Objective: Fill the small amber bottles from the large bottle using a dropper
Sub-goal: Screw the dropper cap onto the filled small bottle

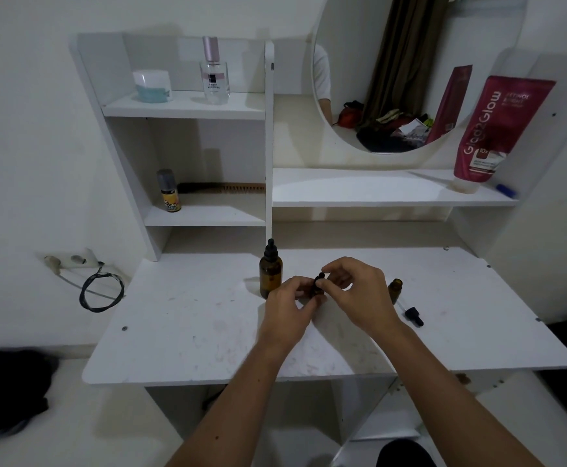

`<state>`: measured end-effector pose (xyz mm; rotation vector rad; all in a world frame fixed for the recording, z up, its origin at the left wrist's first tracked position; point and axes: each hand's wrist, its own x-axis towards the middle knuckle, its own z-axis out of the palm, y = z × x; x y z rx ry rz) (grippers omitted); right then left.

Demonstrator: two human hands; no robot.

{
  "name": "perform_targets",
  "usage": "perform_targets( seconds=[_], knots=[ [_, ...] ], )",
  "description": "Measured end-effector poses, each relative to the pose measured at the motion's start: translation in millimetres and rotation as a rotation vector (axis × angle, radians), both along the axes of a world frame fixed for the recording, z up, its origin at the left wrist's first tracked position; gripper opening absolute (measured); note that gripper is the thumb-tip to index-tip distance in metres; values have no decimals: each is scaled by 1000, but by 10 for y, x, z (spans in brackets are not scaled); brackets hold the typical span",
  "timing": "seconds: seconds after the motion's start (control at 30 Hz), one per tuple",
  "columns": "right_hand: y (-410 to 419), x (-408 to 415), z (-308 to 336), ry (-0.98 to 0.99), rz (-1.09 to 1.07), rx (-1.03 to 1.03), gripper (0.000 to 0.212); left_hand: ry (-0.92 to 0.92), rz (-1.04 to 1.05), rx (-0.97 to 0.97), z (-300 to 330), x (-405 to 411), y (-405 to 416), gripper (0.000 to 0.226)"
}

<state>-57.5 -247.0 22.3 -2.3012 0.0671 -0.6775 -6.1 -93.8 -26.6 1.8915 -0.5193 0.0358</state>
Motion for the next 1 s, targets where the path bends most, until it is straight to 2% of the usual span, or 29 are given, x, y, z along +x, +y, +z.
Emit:
perform_targets(
  seconds=[0.2,0.37,0.57,0.73,0.9,1.0],
  knots=[
    [-3,-15,15,15,65,-32,30,15,8,12,1,-8,-5,29],
    [9,10,18,22,-10,-8,20,22,-3,-6,7,-3,2,28],
    [11,-23,12,56,62,-27,30,17,7,0,2,-1,-10,27],
    [29,12,44,49,-22,-24,20,14,-8,-13,6,-3,-1,26],
    [1,-13,13,62,57,-38,29,28,5,-13,10,-16,-5,25],
    [7,0,15,55,40,-22,23,21,3,-16,15,-12,-2,25]
  ],
)
